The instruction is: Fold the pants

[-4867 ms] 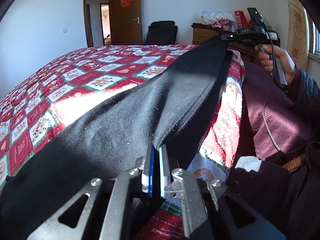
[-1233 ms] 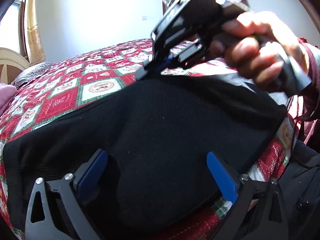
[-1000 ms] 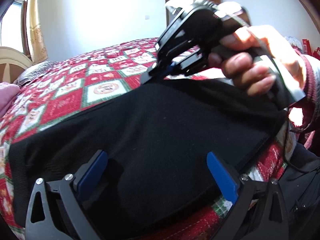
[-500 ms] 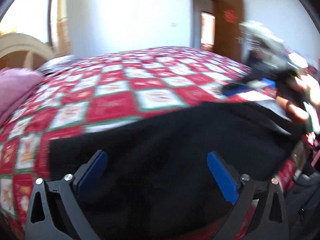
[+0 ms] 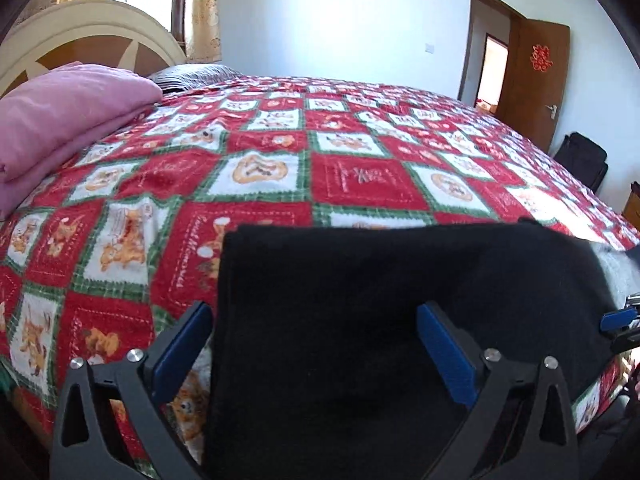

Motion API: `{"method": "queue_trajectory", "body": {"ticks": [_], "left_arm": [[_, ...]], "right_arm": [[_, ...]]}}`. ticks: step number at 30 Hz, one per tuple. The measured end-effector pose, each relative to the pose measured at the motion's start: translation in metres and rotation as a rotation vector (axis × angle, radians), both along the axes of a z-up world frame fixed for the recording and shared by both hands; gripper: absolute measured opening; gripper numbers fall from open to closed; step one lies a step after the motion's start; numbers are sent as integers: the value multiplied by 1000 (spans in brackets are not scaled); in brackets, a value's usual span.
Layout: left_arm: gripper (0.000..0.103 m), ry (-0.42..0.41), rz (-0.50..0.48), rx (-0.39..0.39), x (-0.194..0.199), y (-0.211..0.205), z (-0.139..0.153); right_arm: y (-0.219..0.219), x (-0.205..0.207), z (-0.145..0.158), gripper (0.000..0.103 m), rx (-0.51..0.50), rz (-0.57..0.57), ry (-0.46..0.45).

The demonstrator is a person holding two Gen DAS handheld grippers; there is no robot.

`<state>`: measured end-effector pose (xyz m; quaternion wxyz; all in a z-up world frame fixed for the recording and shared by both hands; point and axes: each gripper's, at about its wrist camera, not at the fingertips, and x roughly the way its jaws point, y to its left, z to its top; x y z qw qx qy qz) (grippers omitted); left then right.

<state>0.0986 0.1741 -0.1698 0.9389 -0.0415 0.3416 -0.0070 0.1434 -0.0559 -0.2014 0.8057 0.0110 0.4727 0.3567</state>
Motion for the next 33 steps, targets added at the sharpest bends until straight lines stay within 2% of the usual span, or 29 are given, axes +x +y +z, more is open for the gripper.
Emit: {"method": "queue_trajectory", "body": {"ticks": [1,4,7,11,14,17,20,21,23,24,27,29,33], "left_arm": [[103,0,5,-1,3,0,1],[103,-14,47,57,5,-7,11],[103,-63,46,90,1,-20,31],[103,-108,-48,47,1,-55,56],[103,-78,-152,-8,13,-88,54],[103,-11,-212,-19,29,-118,38],[103,69,-240,0,43,-141,16],[103,89,-236,18,45,-147,10],[103,73,-225,99,43,-158,6],[103,74,-228,107,42,-160,7],[103,95,-230,63,40,-160,18],[103,68,-246,52,34,-169,29],[103,34,-305,31,31,-191,41]], "right_arm": [[-3,4,-7,45,-32,-9,11],[-23,8,-4,45,73,-39,71],[-53,2,18,45,52,-101,-24],[-132,-3,37,45,21,-262,-70],[-207,-9,48,45,21,-440,-89],[-281,-18,52,45,-31,-654,-103],[-325,-24,42,45,-86,-796,-80],[-332,-23,34,46,-77,-783,-55],[-328,-24,34,45,-78,-729,-91],[-322,-25,36,45,-91,-726,-96],[-324,-26,48,46,-50,-722,-111],[-339,-38,62,46,-2,-743,-157],[-388,-69,96,45,82,-845,-255]]}}
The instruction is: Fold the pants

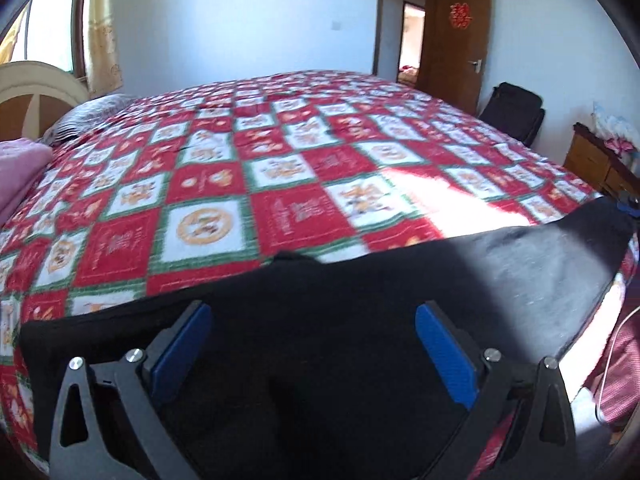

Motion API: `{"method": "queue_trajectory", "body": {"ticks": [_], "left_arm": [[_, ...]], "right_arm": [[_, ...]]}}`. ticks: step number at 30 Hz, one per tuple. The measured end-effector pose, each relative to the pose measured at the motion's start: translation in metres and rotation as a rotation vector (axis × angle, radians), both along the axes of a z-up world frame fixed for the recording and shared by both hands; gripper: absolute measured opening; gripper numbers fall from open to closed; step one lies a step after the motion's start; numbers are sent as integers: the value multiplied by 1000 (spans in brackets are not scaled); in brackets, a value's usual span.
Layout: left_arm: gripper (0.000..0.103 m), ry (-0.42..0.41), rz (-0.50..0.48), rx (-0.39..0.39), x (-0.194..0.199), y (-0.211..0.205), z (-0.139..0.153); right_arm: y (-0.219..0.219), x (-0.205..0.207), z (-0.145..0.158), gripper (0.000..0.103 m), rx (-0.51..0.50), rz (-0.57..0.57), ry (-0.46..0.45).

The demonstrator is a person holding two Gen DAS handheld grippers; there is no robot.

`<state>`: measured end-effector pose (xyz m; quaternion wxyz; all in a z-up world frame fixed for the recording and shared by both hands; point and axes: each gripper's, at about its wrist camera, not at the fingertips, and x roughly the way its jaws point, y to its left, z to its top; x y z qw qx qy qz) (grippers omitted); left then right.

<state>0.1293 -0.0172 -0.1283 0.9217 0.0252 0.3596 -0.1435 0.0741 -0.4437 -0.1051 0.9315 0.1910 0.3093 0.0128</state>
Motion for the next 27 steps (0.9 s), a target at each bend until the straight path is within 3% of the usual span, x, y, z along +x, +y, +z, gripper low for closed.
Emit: {"method": "queue_trajectory", "body": {"ticks": [4,6,9,14,19,27], "left_arm": [[103,30,-45,-20,6,-21,-7],[103,31,-65,12,8,-33,-14],[103,21,-58,52,8,-39,-21],[103,38,-4,16,6,-26,-35],[103,17,-8,50,4,-31,-37],[103,23,-1,2,3,-21,-36]], "right_arm": [[-68,-24,11,45,90,-184,-12],[-89,-28,5,45,130,-220,11],[-97,-25,-7,45,173,-173,47],[-100,-12,-30,45,182,-161,114],[-105,-9,-40,45,190,-153,107],[-116,-19,-44,25,278,-140,82]]}}
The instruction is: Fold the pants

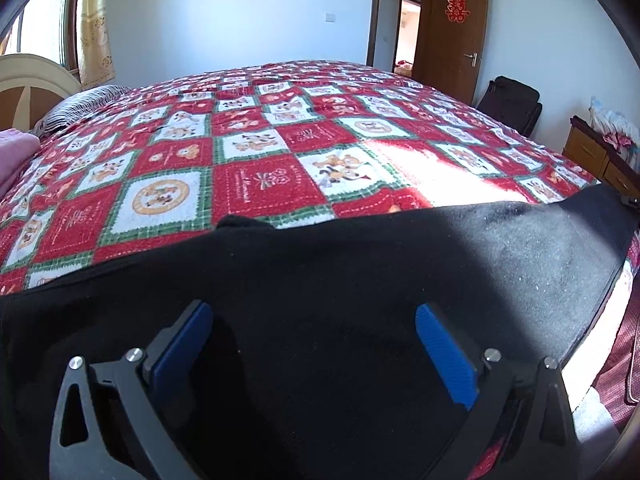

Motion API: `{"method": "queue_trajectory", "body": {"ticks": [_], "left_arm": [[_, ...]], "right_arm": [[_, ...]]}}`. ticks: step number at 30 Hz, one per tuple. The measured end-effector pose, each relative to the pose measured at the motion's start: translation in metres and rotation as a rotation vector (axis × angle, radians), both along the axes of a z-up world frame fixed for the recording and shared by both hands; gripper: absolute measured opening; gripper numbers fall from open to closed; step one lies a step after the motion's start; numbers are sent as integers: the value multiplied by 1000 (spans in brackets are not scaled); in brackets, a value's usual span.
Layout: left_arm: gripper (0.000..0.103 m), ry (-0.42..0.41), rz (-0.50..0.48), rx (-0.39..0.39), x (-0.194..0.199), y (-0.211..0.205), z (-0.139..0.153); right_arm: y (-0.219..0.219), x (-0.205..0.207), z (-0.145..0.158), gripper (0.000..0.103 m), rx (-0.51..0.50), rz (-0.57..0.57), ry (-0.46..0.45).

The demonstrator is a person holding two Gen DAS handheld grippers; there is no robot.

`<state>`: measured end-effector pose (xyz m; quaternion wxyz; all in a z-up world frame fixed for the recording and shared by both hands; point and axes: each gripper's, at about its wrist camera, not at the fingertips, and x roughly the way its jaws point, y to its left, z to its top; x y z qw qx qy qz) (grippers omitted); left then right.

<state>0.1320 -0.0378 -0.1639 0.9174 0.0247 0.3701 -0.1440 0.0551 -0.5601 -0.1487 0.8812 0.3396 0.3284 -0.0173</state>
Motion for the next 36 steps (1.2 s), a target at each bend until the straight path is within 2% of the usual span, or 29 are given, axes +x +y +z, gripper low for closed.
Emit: {"method": "queue_trajectory", "body": {"ticks": [2,6,14,23,30,36], "left_arm": [[103,-2,0,2,0,-1,0],[103,-2,-4,-6,-1,0,-1],[103,13,1,-58,-2,6,4],[103,31,12,-142,-7,18,10],[103,13,-40,-176,-15,13,21],[103,7,-111,-179,-20,0,25]], "right_arm": [[-2,-1,-1,23,40,-5,-26],[1,-5,3,15,29,-25,-51],[43,-10,43,11,-104,18,-143],[124,-2,69,10,-237,170,-179],[203,19,65,10,-313,331,-166],[269,42,37,9,-349,471,-111]]}}
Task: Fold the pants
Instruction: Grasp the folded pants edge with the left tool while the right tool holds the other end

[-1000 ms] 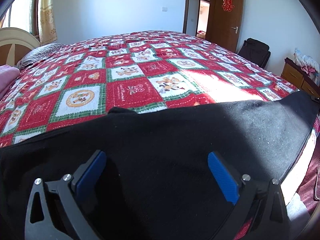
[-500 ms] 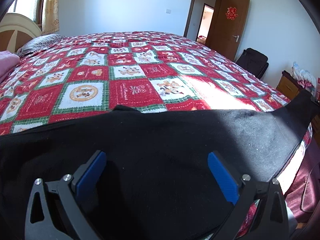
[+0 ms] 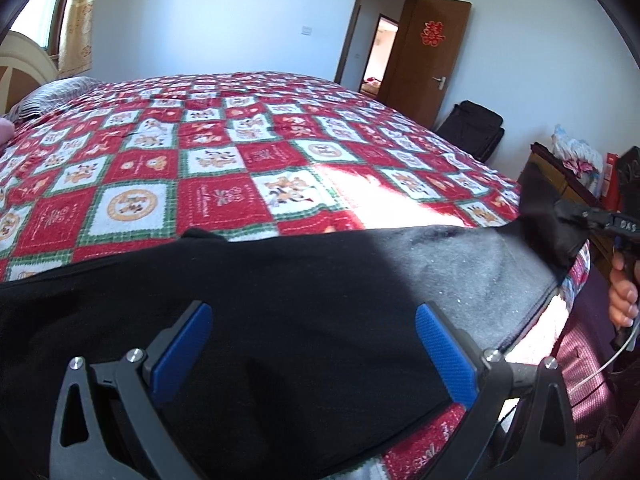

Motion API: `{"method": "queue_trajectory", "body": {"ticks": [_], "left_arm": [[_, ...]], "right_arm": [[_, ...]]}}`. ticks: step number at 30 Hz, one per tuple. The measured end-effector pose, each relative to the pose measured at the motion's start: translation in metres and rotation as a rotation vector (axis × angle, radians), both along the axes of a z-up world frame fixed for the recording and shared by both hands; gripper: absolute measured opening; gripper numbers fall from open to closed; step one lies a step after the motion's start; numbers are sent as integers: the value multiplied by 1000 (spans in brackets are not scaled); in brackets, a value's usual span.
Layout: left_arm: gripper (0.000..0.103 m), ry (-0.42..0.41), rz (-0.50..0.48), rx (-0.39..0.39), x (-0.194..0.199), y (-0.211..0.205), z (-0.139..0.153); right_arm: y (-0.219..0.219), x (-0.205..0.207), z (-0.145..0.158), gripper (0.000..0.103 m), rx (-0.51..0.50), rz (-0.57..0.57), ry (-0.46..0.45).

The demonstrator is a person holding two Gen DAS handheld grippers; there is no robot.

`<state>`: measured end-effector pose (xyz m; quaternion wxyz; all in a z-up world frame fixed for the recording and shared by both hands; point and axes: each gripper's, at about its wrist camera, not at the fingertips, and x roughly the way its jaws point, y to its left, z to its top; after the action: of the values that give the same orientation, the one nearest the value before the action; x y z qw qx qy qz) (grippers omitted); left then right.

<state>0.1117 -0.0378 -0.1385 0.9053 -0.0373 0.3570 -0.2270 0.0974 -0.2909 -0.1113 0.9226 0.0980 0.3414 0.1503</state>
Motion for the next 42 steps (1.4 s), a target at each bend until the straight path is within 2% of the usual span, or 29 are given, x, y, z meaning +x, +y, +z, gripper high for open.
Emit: {"method": "queue_trajectory", "body": {"ticks": [7,10,13,14,15,17,18,21,23,24,26,31,33,35,42], "left_arm": [[103,30,-86,-26,4,-22,2],[103,48,-141,-47,9,-40,3],[103,82,-196,-79,14,-56,3],[103,102,-225,-92,17,-66,3],[103,114,-244,-96,18,-74,3],[100,137,-283,-102,19,-92,4],[98,148,-309,-106,19,-104,4],[91,177,-348,-109,20,-136,2],[75,205,-364,-109,23,-153,-1],[72,220,-361,-103,25,-160,-3],[62,248,-355,-116,28,-166,-5],[48,278,-333,-125,34,-175,-9],[46,280,-324,-129,34,-175,-9],[15,281,-314,-133,35,-173,-8],[12,237,-326,-185,27,-159,9]], "right_arm": [[60,19,-51,10,-112,103,97],[63,29,-72,10,-92,134,176],[57,26,-69,11,-81,151,204],[52,22,-63,16,-80,151,189],[46,17,-54,28,-85,142,162],[26,7,-39,43,-102,86,107],[15,3,-34,46,-112,44,85],[-16,2,-30,46,-129,-80,57],[-35,4,-34,46,-83,-135,63],[-41,4,-37,46,-58,-151,64],[-45,6,-41,46,-44,-168,63],[-33,10,-50,46,-53,-152,50],[-30,10,-51,46,-63,-147,43],[-30,10,-52,46,-74,-151,39],[-34,5,-49,47,-73,-172,-2]]}}
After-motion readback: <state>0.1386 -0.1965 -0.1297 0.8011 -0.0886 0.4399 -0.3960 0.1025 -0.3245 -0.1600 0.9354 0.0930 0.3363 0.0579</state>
